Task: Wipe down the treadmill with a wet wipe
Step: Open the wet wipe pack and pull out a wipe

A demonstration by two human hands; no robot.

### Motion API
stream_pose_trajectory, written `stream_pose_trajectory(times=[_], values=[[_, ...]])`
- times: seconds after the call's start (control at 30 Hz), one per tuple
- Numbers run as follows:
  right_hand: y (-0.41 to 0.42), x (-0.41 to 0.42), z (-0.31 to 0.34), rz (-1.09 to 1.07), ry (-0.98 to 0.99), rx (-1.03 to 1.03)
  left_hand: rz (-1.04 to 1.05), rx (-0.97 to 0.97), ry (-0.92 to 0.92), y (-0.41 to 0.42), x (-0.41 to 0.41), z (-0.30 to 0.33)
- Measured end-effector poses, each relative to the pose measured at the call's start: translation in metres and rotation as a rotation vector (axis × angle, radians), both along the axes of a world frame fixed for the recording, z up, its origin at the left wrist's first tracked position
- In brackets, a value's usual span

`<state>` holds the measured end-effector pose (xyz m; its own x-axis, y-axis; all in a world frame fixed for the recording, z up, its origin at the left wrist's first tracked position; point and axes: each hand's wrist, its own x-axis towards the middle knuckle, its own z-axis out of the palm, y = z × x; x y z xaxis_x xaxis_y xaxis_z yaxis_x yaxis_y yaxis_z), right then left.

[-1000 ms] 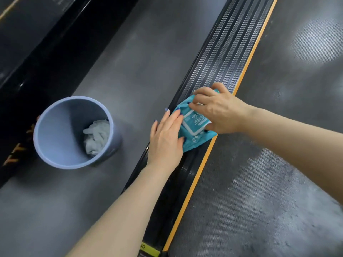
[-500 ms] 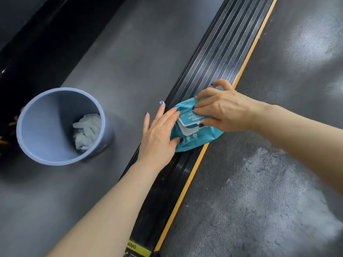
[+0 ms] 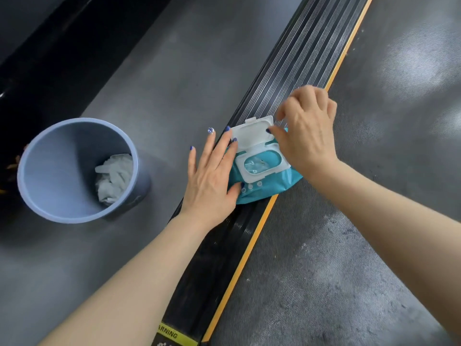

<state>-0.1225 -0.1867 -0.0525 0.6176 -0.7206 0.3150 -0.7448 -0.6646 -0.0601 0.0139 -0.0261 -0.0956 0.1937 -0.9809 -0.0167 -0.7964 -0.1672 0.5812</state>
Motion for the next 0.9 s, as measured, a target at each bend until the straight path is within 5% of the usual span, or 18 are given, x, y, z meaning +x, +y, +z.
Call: stream_pose_trajectory(times=[0.17, 0.43, 0.67, 0.9], values=[[0.024, -0.018, -0.019, 0.166, 0.028, 0.071, 0.013, 0.034, 0.05, -0.012, 0.005, 0.0], [0.04, -0.011, -0.017, 0.001, 0.069, 0.206, 0.007, -0.048, 0.013, -0.019, -0.002, -0.005], [0.051, -0.016, -0.025, 0.038, 0.08, 0.125, 0.026, -0.078, 0.021, -0.023, -0.001, -0.009], [0.049, 0.004, -0.02, 0.168, 0.29, -0.02, 0.044, -0.012, 0.006, -0.022, -0.002, -0.011]])
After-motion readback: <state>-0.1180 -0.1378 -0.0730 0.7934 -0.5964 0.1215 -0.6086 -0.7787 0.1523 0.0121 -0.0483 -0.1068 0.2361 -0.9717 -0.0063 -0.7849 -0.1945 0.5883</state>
